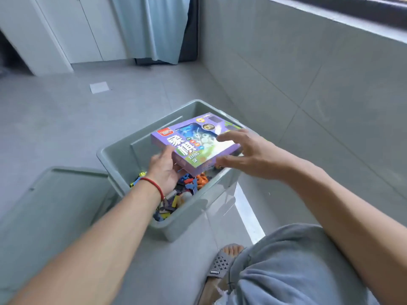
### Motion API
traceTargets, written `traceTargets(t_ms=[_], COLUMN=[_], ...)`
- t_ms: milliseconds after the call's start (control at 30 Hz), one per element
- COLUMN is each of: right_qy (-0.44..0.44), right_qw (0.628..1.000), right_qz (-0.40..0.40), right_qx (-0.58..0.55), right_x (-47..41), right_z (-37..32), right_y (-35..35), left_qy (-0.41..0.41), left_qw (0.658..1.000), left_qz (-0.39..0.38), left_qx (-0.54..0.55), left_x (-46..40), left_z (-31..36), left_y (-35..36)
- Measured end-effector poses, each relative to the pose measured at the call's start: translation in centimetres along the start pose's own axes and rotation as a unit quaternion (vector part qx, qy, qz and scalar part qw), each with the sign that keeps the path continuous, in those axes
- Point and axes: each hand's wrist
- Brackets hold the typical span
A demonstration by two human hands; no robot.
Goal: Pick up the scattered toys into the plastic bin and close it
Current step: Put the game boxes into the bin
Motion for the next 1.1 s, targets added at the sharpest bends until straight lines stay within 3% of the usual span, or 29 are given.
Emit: traceTargets(t_ms=[100, 200, 367, 467, 533, 633, 700, 800, 900, 1000, 1033, 1100], right_qy=[-0.006, 0.045, 0.109, 0.172, 0.261, 0.433, 0.536, 0.644, 0.696, 0.662, 0.640, 0.612], right_qw=[0.998, 0.997, 0.982, 0.931, 0.861, 0.721, 0.624, 0.463, 0.306, 0.212, 0.193, 0.164], right_qz=[0.011, 0.020, 0.143, 0.262, 0.340, 0.406, 0.399, 0.394, 0.408, 0.444, 0.462, 0.486], right_qx=[0.056, 0.062, -0.055, -0.190, -0.273, -0.356, -0.406, -0.465, -0.506, -0.565, -0.583, -0.602], right_x=[0.8, 2.4, 9.3, 16.8, 22.5, 32.3, 39.1, 46.4, 49.4, 49.3, 49.1, 48.8], right_z=[1.2, 4.3, 10.2, 14.6, 18.7, 23.8, 25.0, 24.5, 24.0, 23.5, 23.7, 25.0], right_y=[-1.0, -3.8, -8.2, -7.2, -3.6, 5.3, 12.0, 20.8, 26.6, 28.6, 28.8, 28.9], left_qy=[-0.032, 0.090, 0.211, 0.243, 0.257, 0.280, 0.283, 0.297, 0.334, 0.310, 0.285, 0.247], left_qw=[0.972, 0.927, 0.870, 0.801, 0.738, 0.610, 0.522, 0.431, 0.346, 0.213, 0.190, 0.197], left_qz=[0.066, 0.085, -0.140, -0.299, -0.400, -0.521, -0.579, -0.618, -0.619, -0.598, -0.594, -0.589], left_qx=[-0.225, -0.354, -0.424, -0.459, -0.480, -0.527, -0.559, -0.587, -0.621, -0.708, -0.728, -0.743], left_x=[-2.0, -0.9, 7.3, 13.1, 17.6, 24.9, 29.3, 33.2, 33.1, 31.1, 30.6, 29.8], left_z=[1.7, 3.3, 3.8, 1.7, -0.6, -5.5, -9.5, -16.5, -22.9, -26.1, -26.4, -26.5], left_y=[-1.7, 1.8, 15.2, 22.9, 27.0, 31.3, 32.7, 32.4, 30.0, 28.2, 28.1, 28.4])
Point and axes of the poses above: each hand's wrist, its own x-axis away from the middle knuckle, its own y-axis out of the palm, z = x × y, and after that the axes turned 1 degree about x, right-handed
